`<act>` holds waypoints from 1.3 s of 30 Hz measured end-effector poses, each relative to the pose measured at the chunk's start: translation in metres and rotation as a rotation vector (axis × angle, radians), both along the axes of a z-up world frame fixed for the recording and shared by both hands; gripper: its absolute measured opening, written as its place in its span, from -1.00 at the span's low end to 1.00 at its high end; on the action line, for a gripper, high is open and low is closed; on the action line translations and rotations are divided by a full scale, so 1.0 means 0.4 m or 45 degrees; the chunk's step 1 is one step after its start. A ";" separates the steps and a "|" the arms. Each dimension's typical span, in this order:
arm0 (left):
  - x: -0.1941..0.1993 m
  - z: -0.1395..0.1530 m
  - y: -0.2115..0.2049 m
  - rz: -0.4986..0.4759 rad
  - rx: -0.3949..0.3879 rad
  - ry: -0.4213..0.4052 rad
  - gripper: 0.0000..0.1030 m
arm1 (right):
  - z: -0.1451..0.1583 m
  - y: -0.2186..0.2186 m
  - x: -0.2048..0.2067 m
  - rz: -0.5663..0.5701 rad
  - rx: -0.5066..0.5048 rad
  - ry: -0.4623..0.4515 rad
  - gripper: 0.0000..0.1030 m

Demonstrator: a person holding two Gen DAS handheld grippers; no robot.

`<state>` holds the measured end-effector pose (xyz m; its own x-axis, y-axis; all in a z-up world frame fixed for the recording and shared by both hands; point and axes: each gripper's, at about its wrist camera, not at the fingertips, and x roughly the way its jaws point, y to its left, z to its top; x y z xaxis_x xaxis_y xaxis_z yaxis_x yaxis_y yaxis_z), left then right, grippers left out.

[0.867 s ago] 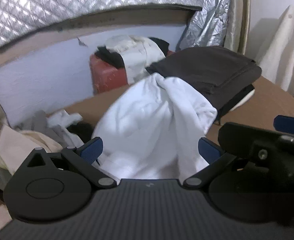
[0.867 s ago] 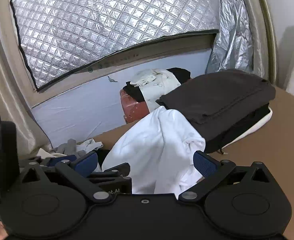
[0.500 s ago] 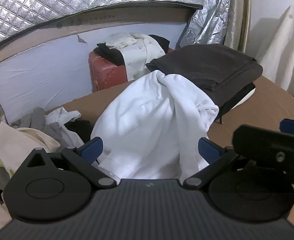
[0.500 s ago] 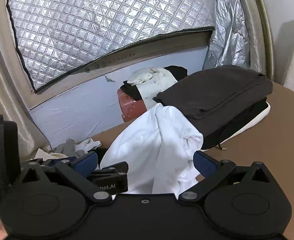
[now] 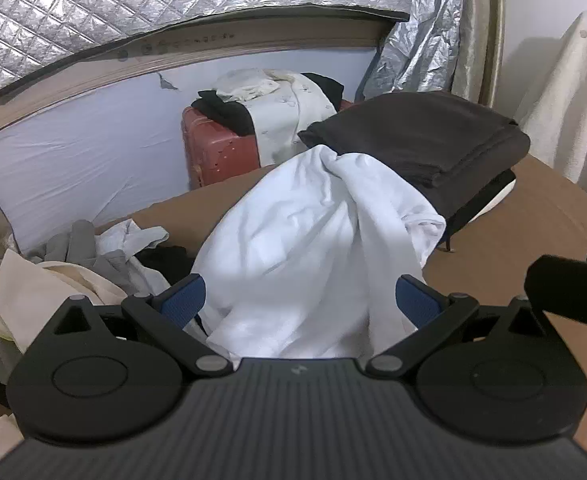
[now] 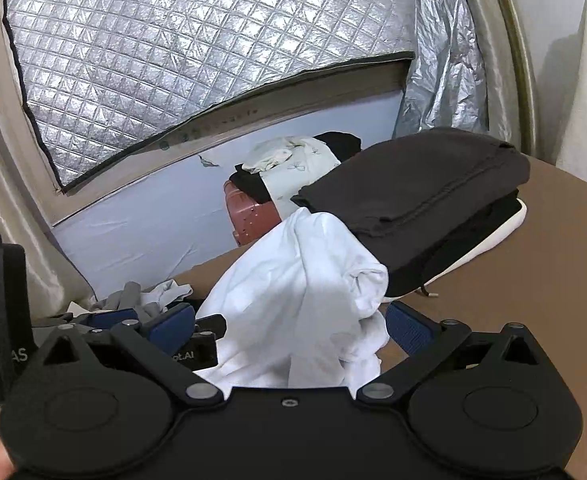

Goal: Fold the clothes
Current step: 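Move both grippers open toward the crumpled white shirt on the table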

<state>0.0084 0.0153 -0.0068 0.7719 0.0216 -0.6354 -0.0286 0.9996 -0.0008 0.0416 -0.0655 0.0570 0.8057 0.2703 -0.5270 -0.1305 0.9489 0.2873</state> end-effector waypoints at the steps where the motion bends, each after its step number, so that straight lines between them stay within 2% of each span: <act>1: -0.001 0.001 -0.003 -0.005 0.000 0.000 1.00 | 0.001 -0.002 -0.002 -0.003 -0.003 -0.001 1.00; 7: -0.009 0.006 -0.018 -0.029 0.005 -0.001 1.00 | 0.004 -0.008 -0.010 -0.014 -0.002 -0.012 1.00; 12: -0.010 0.005 -0.021 -0.035 0.003 0.006 1.00 | 0.016 0.001 -0.027 -0.054 -0.054 -0.023 1.00; 20: -0.014 -0.001 -0.031 -0.030 0.030 0.001 1.00 | 0.012 -0.013 -0.031 -0.070 -0.032 -0.016 1.00; 26: -0.015 -0.005 -0.039 -0.062 -0.006 0.018 1.00 | 0.009 -0.016 -0.033 -0.087 -0.041 -0.005 1.00; 39: -0.013 -0.014 -0.047 -0.062 -0.005 0.037 1.00 | -0.005 -0.024 -0.036 -0.103 -0.057 0.009 1.00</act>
<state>0.0034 -0.0035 -0.0125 0.7531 -0.0183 -0.6576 0.0200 0.9998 -0.0048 0.0272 -0.0751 0.0550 0.8202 0.1804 -0.5430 -0.0509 0.9682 0.2448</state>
